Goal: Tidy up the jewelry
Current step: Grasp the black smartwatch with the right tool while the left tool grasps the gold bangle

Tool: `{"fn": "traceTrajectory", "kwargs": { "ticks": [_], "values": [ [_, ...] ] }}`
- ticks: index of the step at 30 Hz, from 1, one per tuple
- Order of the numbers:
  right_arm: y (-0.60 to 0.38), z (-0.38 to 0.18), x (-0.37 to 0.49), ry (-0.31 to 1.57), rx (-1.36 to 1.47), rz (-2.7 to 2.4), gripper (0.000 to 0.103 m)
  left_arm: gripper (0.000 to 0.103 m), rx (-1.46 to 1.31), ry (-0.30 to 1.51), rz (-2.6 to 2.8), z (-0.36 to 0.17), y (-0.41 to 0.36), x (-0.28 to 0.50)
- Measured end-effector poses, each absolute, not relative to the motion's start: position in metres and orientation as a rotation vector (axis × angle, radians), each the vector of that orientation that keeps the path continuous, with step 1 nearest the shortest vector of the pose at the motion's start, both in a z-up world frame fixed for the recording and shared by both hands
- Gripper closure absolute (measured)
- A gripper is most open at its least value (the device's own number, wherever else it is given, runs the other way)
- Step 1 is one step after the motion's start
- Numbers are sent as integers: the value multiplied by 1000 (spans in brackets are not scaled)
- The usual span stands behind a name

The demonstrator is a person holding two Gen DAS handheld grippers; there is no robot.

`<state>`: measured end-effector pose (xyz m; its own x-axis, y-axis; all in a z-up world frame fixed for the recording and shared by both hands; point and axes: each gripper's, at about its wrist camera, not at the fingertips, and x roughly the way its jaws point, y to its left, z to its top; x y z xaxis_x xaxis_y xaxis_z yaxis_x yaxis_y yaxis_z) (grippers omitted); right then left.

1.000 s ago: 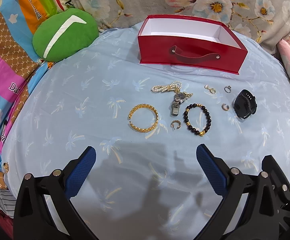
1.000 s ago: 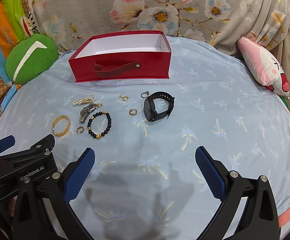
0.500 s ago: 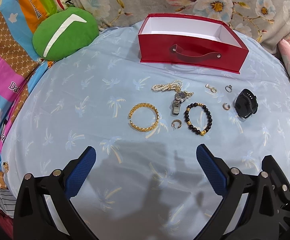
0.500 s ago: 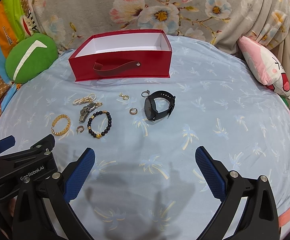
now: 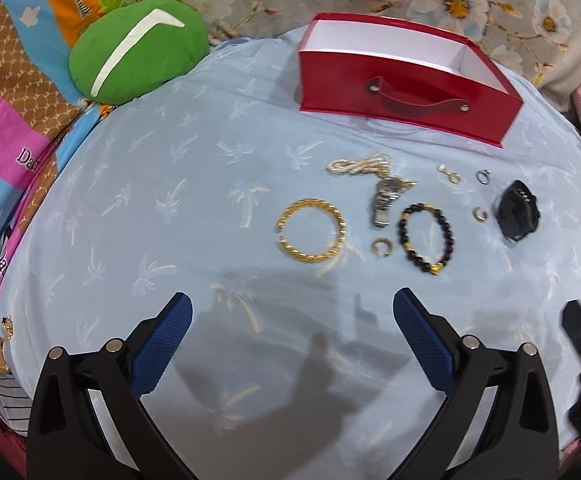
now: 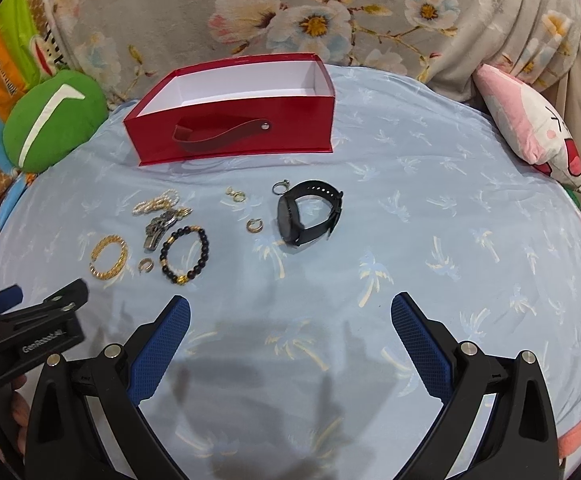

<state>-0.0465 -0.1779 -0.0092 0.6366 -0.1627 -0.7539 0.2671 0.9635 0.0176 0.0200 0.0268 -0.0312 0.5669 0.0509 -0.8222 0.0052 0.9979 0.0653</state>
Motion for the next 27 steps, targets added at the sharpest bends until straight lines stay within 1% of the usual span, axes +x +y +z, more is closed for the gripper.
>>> {"fn": "traceTrajectory", "kwargs": {
  "ticks": [7,9,10,12,13,15,20,25,27],
  "values": [
    [-197,-13,-17,855,154,-238,6,5,-4,1009,66,-50,55,42],
    [-196,-16,-4,861,143,-225,12,5,-12,1023,48,-55,54,50],
    [-197,-17,3,863,142,-213,13,5,-12,1026,38,-56,52,52],
    [-197,-21,17,871,148,-197,20,5,1,1034,12,-60,43,60],
    [-197,-23,23,875,152,-191,21,5,6,1035,0,-61,39,64],
    [-198,-26,35,881,160,-183,28,5,7,1041,-21,-64,31,74],
    [-201,-33,60,890,159,-188,33,5,-14,1069,-17,-77,23,99],
    [-203,-43,79,915,154,-186,37,6,-42,1097,-18,-88,25,107],
    [-204,-48,84,934,160,-176,45,8,-29,1095,-20,-90,24,108]
  ]
}}
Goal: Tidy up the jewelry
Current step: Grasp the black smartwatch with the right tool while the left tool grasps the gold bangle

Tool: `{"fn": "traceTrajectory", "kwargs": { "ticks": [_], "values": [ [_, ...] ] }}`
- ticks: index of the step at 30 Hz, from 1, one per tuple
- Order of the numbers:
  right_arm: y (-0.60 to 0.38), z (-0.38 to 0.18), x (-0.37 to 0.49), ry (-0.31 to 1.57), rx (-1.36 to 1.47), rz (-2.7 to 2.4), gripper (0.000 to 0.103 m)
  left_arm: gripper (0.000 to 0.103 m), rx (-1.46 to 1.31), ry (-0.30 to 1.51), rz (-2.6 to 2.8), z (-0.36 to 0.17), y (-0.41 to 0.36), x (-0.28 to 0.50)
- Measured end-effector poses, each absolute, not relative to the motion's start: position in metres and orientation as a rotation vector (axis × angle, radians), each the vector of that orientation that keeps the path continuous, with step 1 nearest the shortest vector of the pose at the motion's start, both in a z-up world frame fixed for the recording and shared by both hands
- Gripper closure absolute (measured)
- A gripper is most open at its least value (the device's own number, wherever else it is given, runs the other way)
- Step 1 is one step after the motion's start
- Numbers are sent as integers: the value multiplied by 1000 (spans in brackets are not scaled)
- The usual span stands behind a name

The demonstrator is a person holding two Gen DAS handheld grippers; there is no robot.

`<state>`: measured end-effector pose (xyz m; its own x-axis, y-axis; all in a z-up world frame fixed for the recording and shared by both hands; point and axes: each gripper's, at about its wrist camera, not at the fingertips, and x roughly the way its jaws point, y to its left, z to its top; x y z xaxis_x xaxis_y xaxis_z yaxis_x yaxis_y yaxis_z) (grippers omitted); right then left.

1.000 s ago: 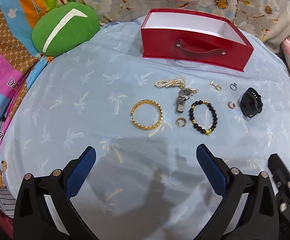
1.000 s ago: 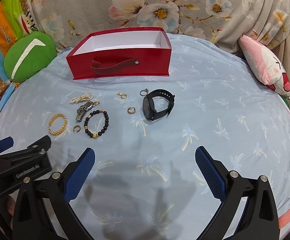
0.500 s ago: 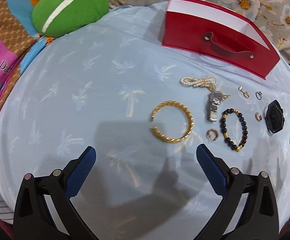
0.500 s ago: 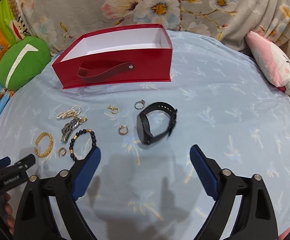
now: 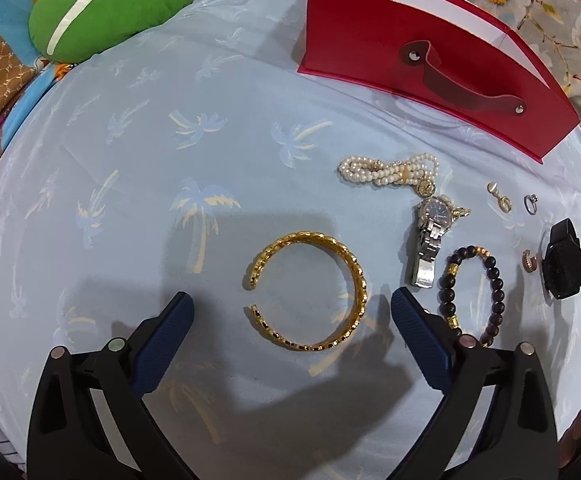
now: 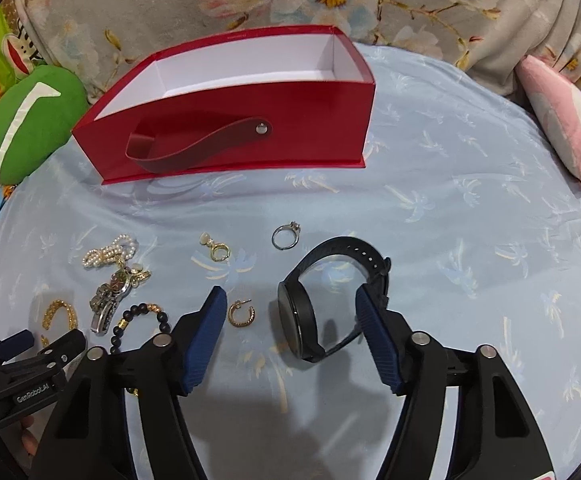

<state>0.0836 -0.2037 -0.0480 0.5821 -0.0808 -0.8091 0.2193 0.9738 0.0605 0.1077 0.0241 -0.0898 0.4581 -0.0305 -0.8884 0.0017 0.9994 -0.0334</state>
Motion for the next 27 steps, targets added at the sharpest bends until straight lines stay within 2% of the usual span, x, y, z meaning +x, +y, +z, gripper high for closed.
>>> {"fn": "traceTrajectory", "kwargs": {
  "ticks": [1,3,5,8,9,16,27],
  "values": [
    [-203,-51,85,943,165,-168,48,12,-22,1090,-22,-89,24,107],
    [-202,-57,86,964,176,-148,61,18,-10,1079,-22,-88,25,108],
    [-202,-61,85,976,183,-140,65,32,-5,1067,-26,-86,25,107],
    [-203,-63,81,978,193,-140,85,49,-7,1061,-57,-81,24,104],
    [-205,-64,80,983,204,-136,91,49,-9,1064,-70,-81,22,104],
    [-207,-60,65,987,256,-92,91,49,-35,1067,-137,-72,16,95],
    [-207,-5,40,871,266,-50,91,49,-33,918,-160,-5,19,84]
  ]
}}
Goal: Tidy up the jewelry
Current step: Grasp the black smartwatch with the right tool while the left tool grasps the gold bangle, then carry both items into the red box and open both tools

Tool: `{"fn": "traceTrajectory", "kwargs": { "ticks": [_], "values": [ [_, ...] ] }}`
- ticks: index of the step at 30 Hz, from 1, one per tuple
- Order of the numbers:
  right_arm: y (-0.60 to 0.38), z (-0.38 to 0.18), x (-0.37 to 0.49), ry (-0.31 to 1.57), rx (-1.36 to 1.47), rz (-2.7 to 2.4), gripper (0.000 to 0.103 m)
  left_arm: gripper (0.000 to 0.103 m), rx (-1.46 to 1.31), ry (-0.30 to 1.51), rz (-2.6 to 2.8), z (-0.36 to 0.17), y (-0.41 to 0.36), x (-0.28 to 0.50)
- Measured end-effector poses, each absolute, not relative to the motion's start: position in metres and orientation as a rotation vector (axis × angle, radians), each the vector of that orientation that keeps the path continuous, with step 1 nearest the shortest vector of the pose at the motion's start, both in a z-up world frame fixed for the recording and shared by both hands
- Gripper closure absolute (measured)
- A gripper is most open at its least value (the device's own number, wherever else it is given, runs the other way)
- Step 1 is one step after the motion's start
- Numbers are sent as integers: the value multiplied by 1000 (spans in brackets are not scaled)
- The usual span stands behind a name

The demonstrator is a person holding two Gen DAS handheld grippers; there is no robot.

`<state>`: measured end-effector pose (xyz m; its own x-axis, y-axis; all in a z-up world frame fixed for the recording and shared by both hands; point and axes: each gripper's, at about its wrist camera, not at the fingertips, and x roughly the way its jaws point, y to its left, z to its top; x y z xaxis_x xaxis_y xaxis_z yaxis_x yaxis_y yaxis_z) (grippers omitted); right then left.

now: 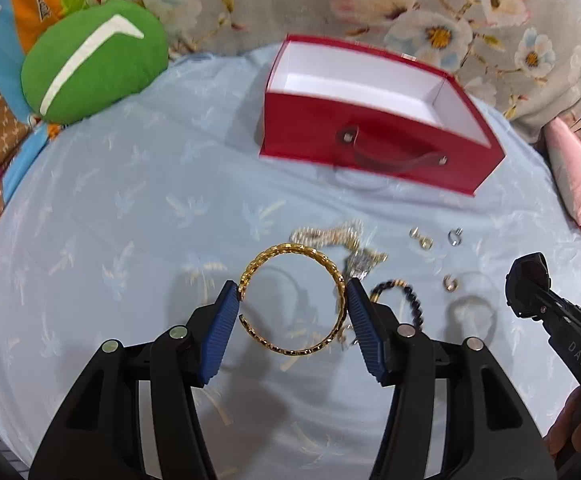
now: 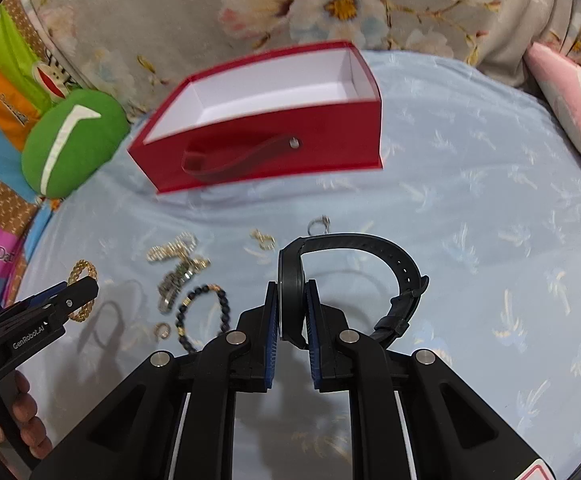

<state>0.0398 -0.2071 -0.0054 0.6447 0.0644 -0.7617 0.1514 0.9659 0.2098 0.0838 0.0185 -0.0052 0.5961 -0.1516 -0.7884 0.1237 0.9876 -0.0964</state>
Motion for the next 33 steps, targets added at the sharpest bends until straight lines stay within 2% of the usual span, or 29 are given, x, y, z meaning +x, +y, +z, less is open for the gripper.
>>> {"fn": "traceTrajectory", "kwargs": {
  "ticks": [8,17,25,33],
  "values": [
    [-208,53,55,735,226,-7,91,49,2,776,-165,50,9,111],
    [-220,96,119,626,204,7,91,49,24,641,-151,95,-13,172],
    [-234,93,194,639,209,4,91,49,50,634,-137,91,-40,240],
    [-245,62,254,709,216,-8,90,49,54,713,-124,57,-60,308]
  ]
}}
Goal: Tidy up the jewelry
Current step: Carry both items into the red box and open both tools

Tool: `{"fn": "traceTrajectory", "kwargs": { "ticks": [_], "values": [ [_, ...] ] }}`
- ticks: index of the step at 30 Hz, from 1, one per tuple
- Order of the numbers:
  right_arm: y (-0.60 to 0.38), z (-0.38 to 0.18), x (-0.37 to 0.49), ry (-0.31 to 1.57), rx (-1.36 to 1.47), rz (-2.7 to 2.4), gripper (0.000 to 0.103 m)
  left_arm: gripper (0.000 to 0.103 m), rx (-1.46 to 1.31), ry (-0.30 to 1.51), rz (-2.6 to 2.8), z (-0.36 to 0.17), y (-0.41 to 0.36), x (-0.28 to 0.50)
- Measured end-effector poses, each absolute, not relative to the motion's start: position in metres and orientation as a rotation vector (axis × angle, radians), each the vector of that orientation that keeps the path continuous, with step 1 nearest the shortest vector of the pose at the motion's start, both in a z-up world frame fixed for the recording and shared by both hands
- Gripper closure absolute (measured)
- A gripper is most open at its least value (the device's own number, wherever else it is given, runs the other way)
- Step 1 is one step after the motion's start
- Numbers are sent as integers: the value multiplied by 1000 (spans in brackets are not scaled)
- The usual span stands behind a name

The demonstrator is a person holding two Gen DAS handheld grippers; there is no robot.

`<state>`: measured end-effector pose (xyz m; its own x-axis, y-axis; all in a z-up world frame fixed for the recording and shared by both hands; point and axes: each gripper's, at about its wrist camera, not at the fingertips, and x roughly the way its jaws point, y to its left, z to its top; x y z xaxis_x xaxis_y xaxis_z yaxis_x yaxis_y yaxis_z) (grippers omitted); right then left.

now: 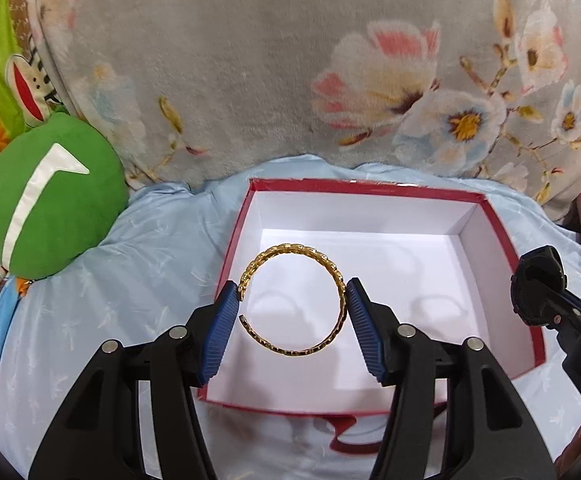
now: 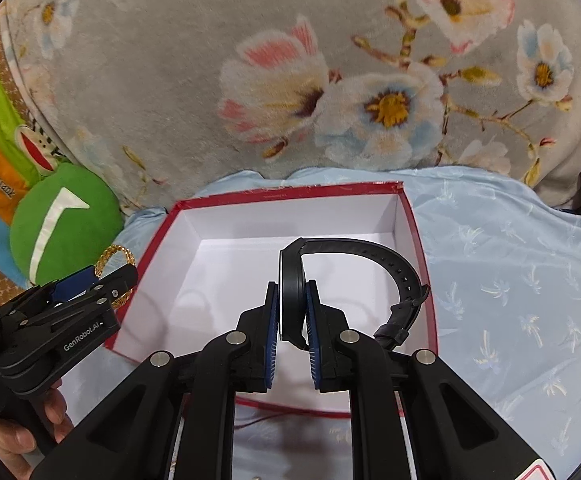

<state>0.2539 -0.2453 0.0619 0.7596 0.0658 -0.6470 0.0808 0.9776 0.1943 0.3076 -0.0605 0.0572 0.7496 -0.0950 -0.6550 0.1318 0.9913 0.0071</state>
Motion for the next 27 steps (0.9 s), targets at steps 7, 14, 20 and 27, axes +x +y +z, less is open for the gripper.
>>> {"fn": "traceTrajectory", "kwargs": {
  "ticks": [7,14,20,27],
  "values": [
    [-250,35,280,753,225,-21,87,49,54,747,-108,37,-68,337],
    [-248,41,278,685,182,-73,53,33,53,781,-92,25,-73,351],
    [-251,46,266,665,203,-81,47,10,53,754,-63,30,-72,347],
    [-253,47,245,657,221,-94,43,10,45,747,-86,38,-75,340]
  ]
}}
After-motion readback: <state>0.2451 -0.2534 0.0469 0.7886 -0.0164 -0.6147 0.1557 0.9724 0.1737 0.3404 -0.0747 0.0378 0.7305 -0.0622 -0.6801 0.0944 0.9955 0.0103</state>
